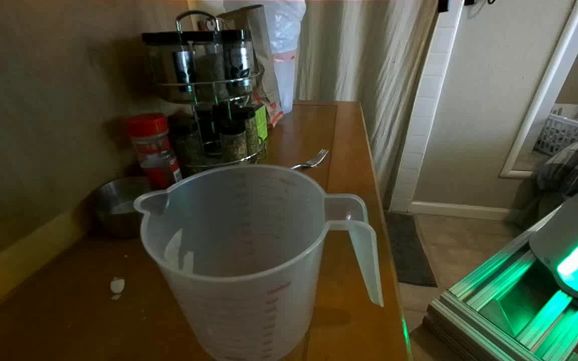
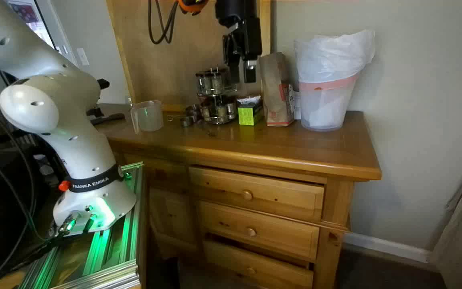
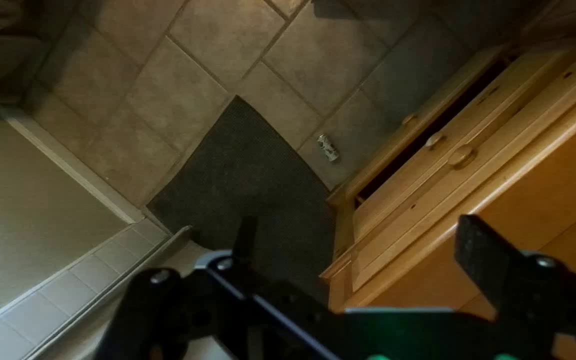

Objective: Move the spice rack to the right

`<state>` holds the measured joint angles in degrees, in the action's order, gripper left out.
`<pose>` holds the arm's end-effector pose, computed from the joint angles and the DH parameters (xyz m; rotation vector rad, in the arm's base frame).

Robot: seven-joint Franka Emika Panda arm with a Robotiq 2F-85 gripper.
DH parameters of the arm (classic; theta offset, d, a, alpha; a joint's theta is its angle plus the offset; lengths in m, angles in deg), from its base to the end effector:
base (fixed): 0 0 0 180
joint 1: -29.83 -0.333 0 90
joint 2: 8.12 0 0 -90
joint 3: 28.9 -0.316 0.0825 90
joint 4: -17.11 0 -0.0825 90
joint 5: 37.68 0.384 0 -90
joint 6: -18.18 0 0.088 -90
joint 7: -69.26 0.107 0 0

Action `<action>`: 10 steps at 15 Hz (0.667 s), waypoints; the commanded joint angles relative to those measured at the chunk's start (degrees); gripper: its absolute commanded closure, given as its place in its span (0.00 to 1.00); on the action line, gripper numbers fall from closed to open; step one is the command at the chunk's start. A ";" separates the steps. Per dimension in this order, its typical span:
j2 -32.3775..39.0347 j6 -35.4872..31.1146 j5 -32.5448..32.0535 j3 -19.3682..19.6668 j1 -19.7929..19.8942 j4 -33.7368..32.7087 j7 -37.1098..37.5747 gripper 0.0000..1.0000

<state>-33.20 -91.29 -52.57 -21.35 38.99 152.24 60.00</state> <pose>0.3943 -0.1415 0.4917 2.9586 -0.0428 -0.0770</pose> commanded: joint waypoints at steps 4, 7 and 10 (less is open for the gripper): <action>-0.01 0.18 -0.15 0.38 -0.46 -0.11 0.14 0.00; -0.01 0.18 -0.15 0.38 -0.46 -0.11 0.14 0.00; 0.30 2.48 4.53 0.79 -4.48 -0.72 -8.58 0.00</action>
<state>-33.20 -91.12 -51.70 -21.22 37.97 152.26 57.36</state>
